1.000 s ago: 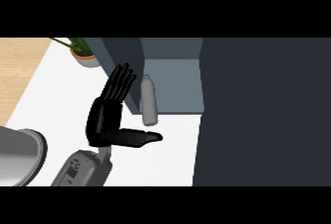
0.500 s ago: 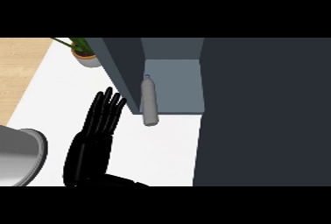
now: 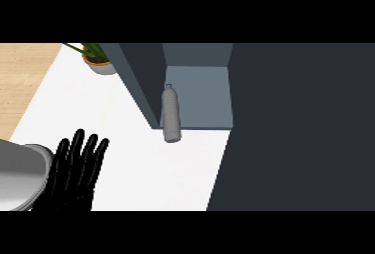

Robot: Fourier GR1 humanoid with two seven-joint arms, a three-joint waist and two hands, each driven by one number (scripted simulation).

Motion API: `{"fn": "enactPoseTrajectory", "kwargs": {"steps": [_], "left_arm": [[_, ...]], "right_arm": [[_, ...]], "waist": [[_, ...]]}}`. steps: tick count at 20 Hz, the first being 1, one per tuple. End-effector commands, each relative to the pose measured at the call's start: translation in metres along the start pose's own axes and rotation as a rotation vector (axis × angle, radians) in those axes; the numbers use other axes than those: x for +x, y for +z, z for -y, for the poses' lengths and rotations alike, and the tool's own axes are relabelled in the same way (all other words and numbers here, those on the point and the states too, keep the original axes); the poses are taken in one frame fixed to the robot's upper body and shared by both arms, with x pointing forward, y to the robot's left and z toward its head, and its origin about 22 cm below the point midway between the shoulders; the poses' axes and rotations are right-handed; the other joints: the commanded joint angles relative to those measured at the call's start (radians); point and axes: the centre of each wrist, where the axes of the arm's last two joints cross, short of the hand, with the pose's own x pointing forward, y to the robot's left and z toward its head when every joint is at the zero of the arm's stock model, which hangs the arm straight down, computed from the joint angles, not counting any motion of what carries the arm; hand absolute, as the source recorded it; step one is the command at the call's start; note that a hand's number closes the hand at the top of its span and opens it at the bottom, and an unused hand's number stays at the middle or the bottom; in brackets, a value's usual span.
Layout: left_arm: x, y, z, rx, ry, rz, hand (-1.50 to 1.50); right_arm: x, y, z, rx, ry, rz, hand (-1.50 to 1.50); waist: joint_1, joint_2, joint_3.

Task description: Pick up the bottled water, place it into the cabinet and close the cabinet

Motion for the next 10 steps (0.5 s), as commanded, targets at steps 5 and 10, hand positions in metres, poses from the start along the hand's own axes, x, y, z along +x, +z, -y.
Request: {"fn": "enactPoseTrajectory", "kwargs": {"steps": [5,10], "left_arm": [[0.037,0.034,-0.042,0.062,-0.047,0.055,-1.5],[0.049,0.052,-0.051,0.064,-0.024,0.033,-1.5]], "right_arm": [[0.025,0.0,-0.034,0.225,0.011,0.007,1.5],[0.031,-0.017,-0.048,0.248,0.067,0.022,1.5]], "waist": [[0.004,-0.008,-0.002],[0.01,-0.006,-0.002]]}}
